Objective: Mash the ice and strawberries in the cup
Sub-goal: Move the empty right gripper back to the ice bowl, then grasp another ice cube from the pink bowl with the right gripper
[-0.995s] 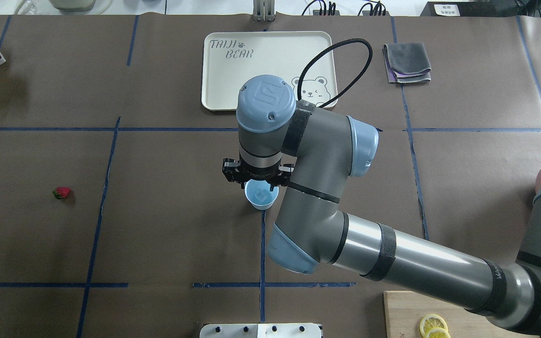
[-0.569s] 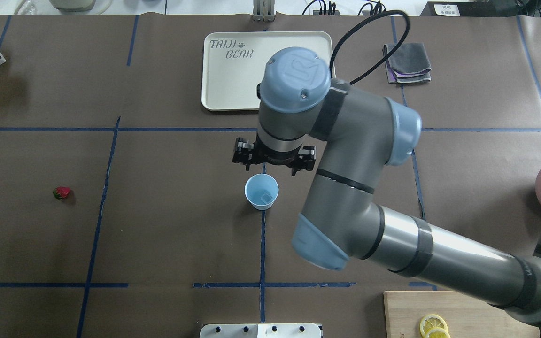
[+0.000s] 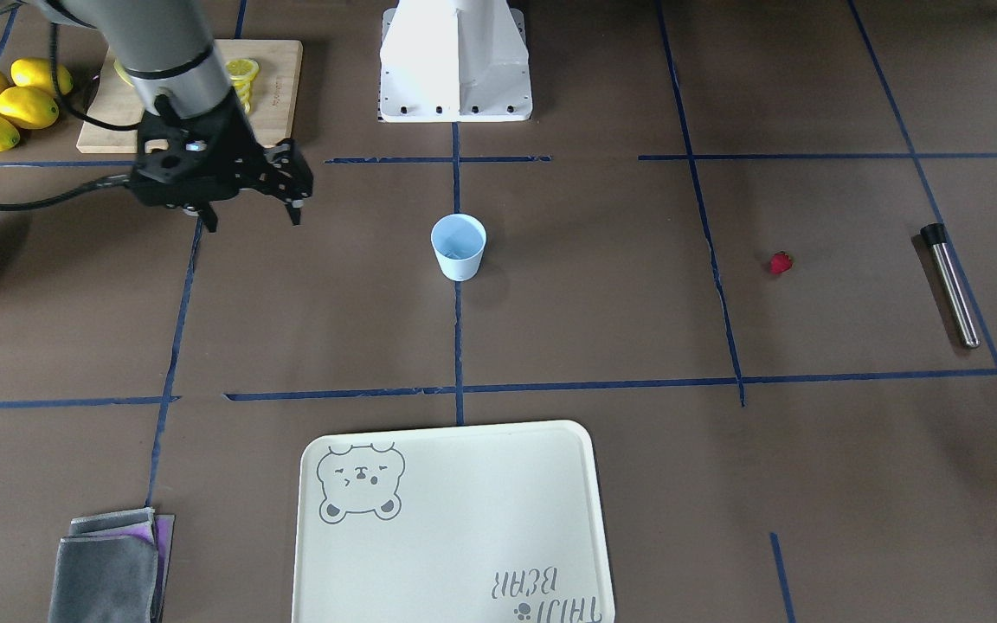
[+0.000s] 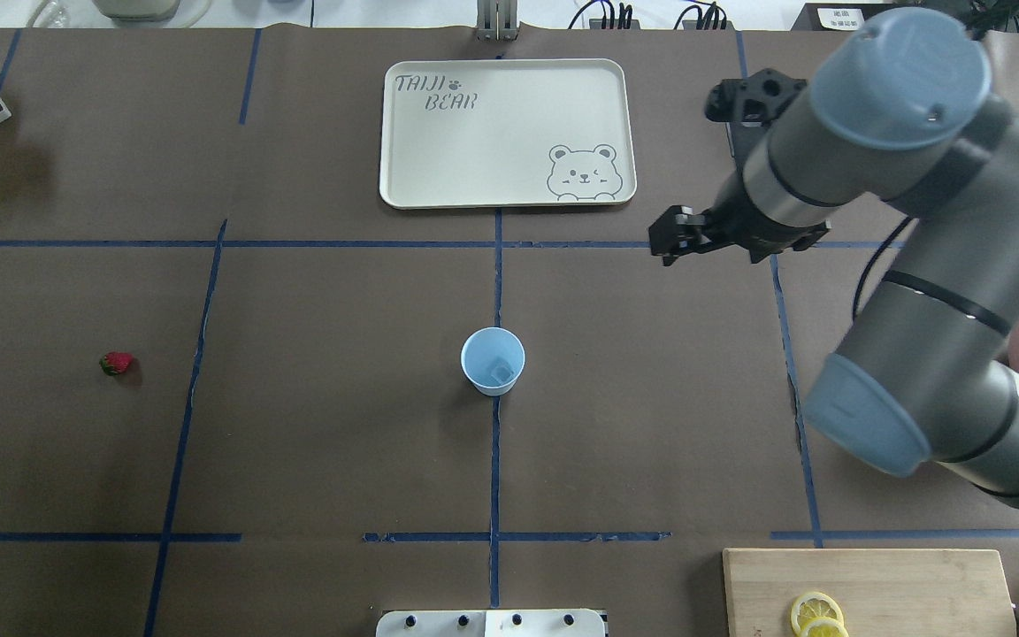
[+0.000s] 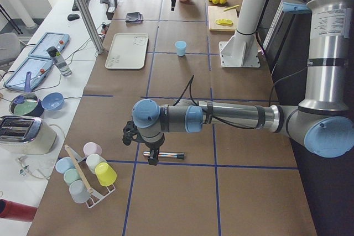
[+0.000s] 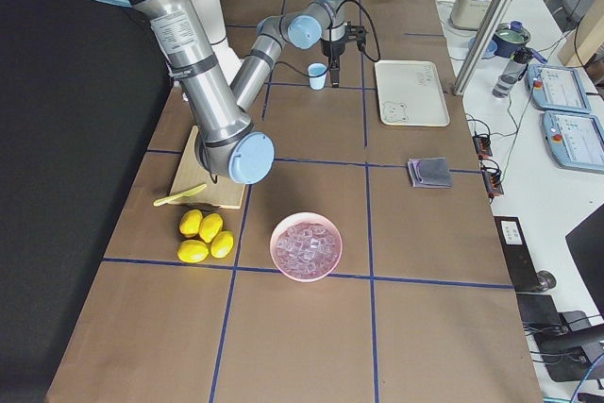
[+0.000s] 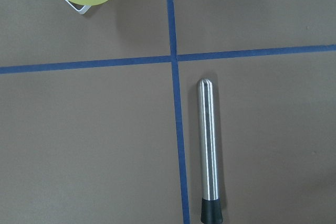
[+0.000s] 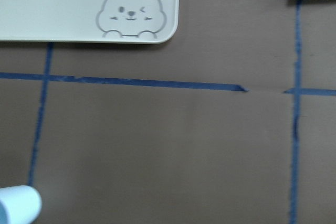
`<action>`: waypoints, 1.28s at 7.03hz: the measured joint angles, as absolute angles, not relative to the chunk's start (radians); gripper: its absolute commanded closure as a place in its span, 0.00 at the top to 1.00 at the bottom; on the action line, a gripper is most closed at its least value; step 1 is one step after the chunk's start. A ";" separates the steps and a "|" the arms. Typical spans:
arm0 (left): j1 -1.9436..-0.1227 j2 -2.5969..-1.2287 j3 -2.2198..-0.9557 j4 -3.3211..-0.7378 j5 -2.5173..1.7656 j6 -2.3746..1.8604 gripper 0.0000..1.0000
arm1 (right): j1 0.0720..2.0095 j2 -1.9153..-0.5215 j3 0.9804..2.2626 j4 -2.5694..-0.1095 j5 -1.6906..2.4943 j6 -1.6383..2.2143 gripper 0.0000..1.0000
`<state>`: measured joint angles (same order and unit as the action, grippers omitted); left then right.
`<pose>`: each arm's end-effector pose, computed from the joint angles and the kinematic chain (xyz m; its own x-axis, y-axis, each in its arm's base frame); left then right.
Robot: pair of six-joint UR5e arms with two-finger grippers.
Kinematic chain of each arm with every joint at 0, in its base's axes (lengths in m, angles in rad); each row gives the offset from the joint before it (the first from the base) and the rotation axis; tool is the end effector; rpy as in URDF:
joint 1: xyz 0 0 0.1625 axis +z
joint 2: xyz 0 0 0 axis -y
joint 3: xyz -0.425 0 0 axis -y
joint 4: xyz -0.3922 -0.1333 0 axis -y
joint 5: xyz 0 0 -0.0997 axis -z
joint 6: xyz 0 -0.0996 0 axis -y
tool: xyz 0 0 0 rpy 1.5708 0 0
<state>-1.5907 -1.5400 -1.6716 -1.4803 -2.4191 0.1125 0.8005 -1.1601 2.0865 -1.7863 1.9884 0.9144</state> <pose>-0.0681 -0.4752 0.6278 0.6589 0.0839 -0.7476 -0.0544 0.9965 0.0638 -0.3095 -0.4524 0.2425 0.7059 -0.0735 0.7045 -0.0517 0.9866 0.1547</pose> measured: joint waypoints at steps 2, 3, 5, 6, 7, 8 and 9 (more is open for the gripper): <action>-1.592 -1.539 -1.675 -1.480 -2.419 0.112 1.00 | 0.957 -1.356 2.137 -1.768 2.071 0.657 0.99; -1.592 -1.539 -1.677 -1.479 -2.419 0.112 1.00 | 1.057 -1.460 2.138 -1.737 2.122 0.522 0.99; -1.591 -1.539 -1.679 -1.480 -2.420 0.101 1.00 | 1.226 -1.625 2.069 -1.640 2.197 0.283 0.99; -1.591 -1.539 -1.680 -1.480 -2.420 0.095 1.00 | 1.277 -1.666 1.998 -1.583 2.228 0.205 0.99; -1.591 -1.539 -1.681 -1.480 -2.421 0.092 1.00 | 1.305 -1.690 1.901 -1.511 2.257 0.159 0.99; -1.592 -1.539 -1.682 -1.480 -2.421 0.091 1.00 | 1.314 -1.703 1.817 -1.443 2.270 0.140 0.99; -1.592 -1.539 -1.683 -1.480 -2.421 0.091 1.00 | 1.317 -1.711 1.761 -1.402 2.273 0.135 0.98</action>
